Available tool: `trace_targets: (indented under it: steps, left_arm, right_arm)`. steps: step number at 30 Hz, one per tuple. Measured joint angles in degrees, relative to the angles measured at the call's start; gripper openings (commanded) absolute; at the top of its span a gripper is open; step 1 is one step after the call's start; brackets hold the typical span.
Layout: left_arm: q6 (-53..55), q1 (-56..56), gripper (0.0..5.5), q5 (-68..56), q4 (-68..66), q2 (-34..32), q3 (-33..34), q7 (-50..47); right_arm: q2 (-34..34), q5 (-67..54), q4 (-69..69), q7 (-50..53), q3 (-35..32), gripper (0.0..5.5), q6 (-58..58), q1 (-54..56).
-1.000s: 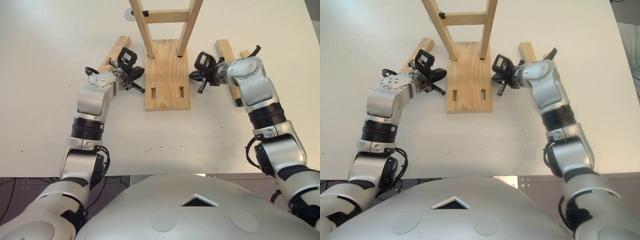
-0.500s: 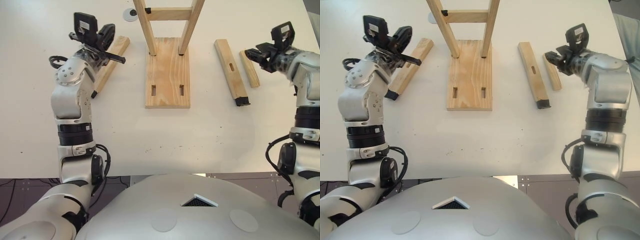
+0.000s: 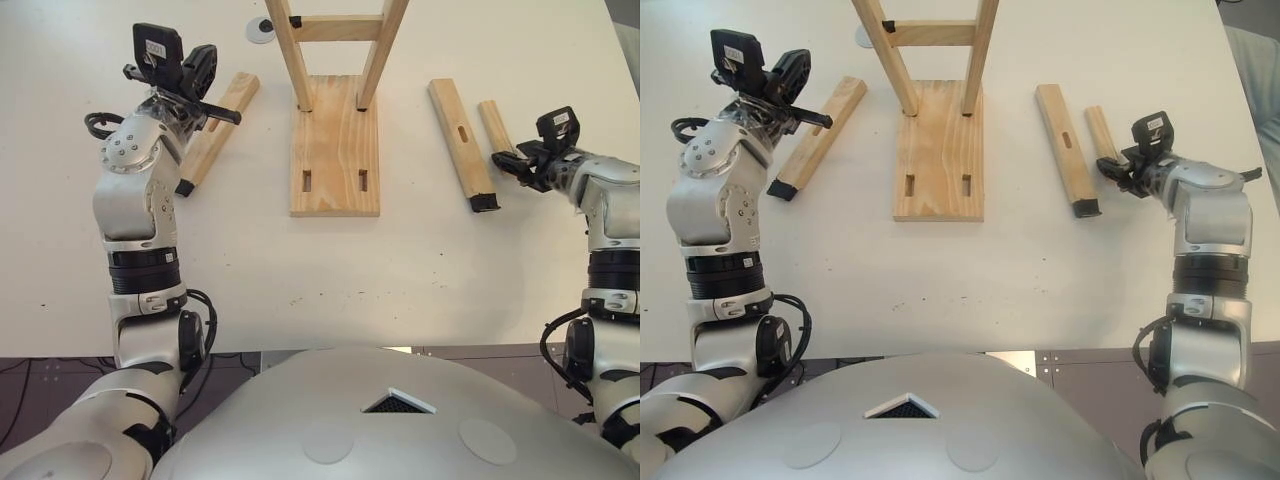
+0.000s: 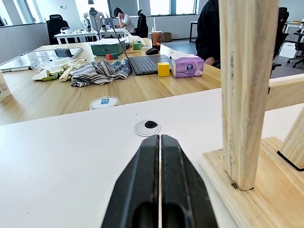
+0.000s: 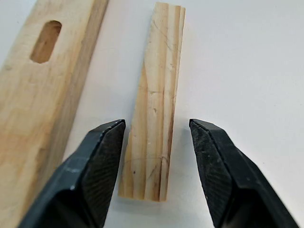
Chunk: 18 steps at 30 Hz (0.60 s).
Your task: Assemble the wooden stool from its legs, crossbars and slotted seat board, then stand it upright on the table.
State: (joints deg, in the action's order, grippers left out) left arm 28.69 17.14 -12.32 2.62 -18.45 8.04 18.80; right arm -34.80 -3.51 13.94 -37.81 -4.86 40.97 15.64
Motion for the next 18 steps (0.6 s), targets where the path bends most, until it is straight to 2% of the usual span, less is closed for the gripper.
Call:
trace_targets:
  steps: [7,14,18]
  left_arm:
    - [-0.07,0.09,0.00,0.03,-0.19,-0.30,-0.40,-0.16]
    - [-0.57,0.73,0.00,-0.07,-1.26,-0.27,-0.27,-1.31]
    - [0.95,1.33,0.00,-7.02,1.36,1.03,3.28,0.73]
  right_arm:
    - [-0.25,-0.57,1.19,-0.17,0.41,1.32,-2.42,-0.97]
    - [0.55,-0.51,3.26,3.80,-0.11,1.29,-7.39,-0.93]
    - [3.17,-2.66,3.57,9.98,-5.40,1.29,-18.19,3.58]
